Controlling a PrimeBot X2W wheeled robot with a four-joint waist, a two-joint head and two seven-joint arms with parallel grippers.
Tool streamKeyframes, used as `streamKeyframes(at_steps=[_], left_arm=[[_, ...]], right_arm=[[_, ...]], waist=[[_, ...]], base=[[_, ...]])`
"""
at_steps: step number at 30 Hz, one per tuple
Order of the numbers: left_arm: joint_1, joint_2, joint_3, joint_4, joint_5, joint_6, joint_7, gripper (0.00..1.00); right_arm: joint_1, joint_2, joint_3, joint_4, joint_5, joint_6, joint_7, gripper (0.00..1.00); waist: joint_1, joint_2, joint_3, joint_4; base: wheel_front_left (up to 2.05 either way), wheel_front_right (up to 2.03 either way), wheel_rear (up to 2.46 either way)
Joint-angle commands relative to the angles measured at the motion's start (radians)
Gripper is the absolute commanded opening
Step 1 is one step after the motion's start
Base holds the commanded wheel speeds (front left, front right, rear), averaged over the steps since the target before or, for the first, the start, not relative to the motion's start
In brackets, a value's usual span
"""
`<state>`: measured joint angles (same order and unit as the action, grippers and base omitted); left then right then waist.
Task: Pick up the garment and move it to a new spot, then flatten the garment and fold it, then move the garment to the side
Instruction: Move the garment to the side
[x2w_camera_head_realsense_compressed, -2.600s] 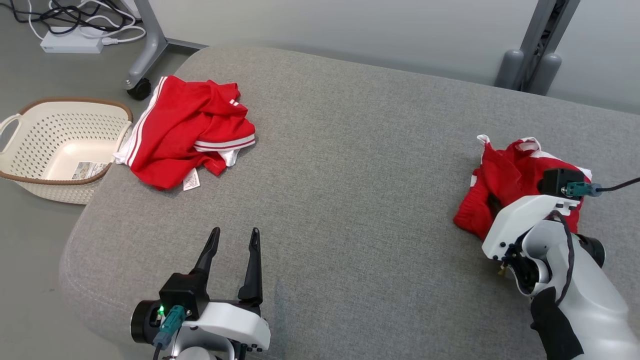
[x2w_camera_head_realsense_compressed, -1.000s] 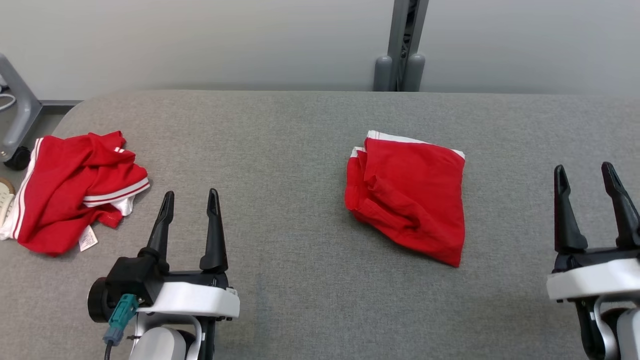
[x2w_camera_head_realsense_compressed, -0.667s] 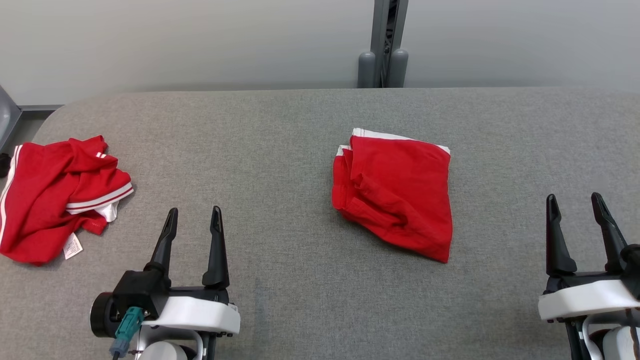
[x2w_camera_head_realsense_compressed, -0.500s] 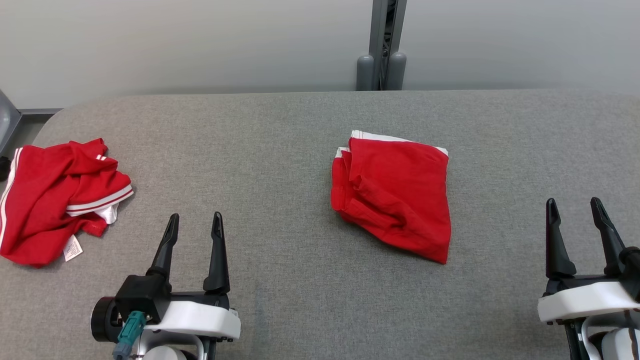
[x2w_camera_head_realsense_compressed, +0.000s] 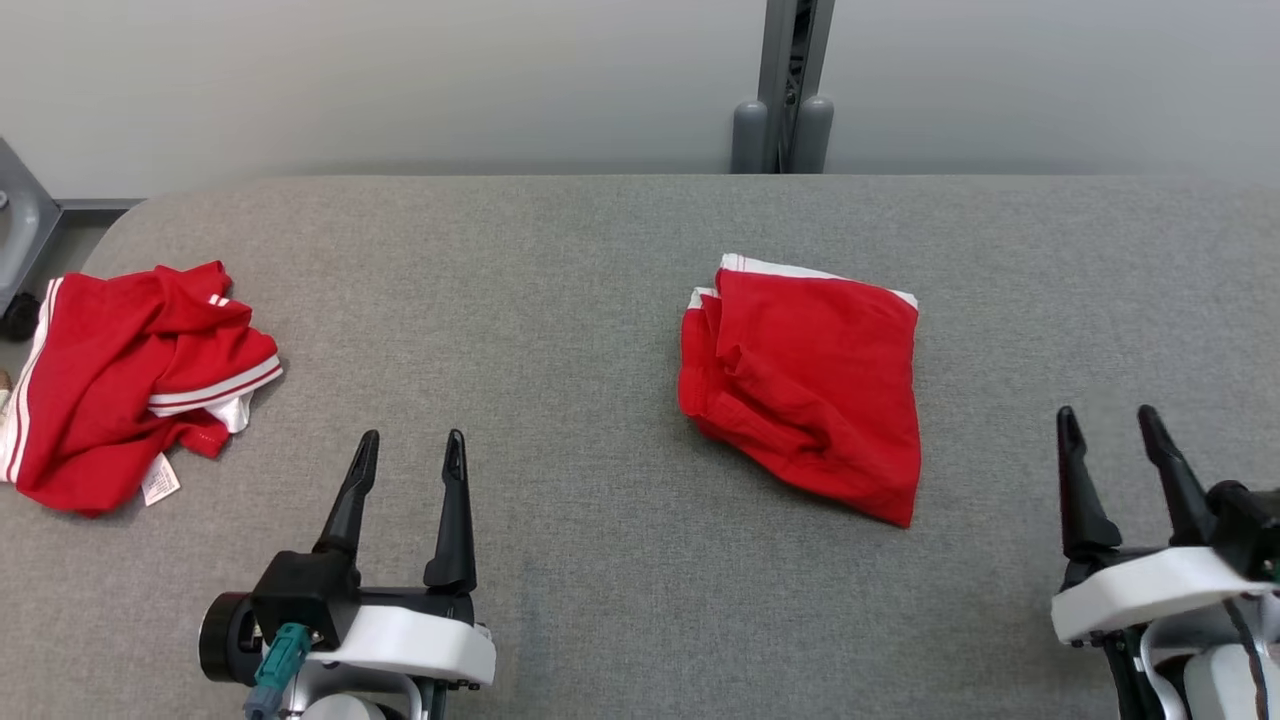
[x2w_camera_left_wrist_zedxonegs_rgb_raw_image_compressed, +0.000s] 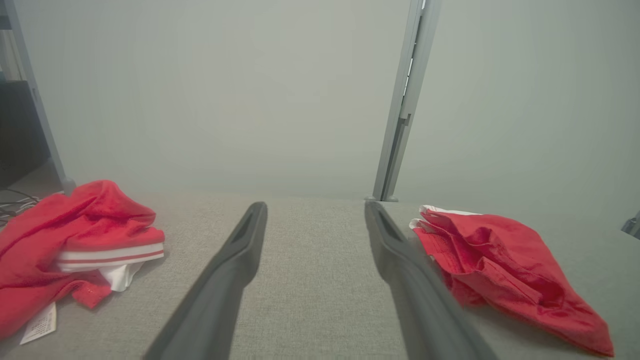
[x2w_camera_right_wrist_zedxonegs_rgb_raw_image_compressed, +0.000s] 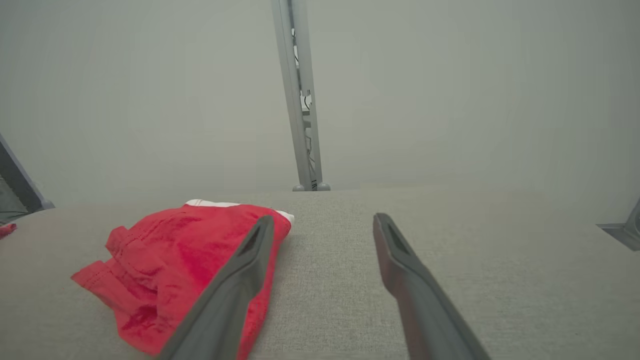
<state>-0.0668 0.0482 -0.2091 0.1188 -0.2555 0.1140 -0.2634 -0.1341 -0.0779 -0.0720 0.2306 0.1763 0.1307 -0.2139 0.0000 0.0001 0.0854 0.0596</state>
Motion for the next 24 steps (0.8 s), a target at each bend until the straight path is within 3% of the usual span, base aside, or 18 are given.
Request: streamKeyframes(at_steps=[1,11,18,24], left_arm=[[-0.015,0.004,-0.004,0.006,-0.001,-0.007,-0.002,1.0],[-0.059,0.004,-0.047,0.039,-0.007,-0.01,-0.002,1.0],[-0.096,0.004,-0.08,0.049,-0.014,0.001,-0.002,1.0],[-0.117,0.004,-0.091,0.036,-0.017,0.01,-0.002,1.0]], right_arm=[[-0.023,-0.021,0.022,0.015,0.049,0.0,0.043,1.0],[-0.182,-0.14,0.15,0.114,0.485,0.0,0.382,1.0],[-0.273,-0.235,0.221,0.213,0.66,0.0,0.513,1.0],[-0.326,-0.298,0.3,0.267,0.73,0.0,0.544,1.0]], waist=[[0.0,-0.0001,0.015,0.01],[0.0,-0.0001,0.094,0.068],[0.0,-0.0001,0.14,0.13],[0.0,-0.0001,0.177,0.18]], base=[[0.0,0.0,0.0],[0.0,0.0,0.0],[0.0,0.0,0.0],[0.0,0.0,0.0]])
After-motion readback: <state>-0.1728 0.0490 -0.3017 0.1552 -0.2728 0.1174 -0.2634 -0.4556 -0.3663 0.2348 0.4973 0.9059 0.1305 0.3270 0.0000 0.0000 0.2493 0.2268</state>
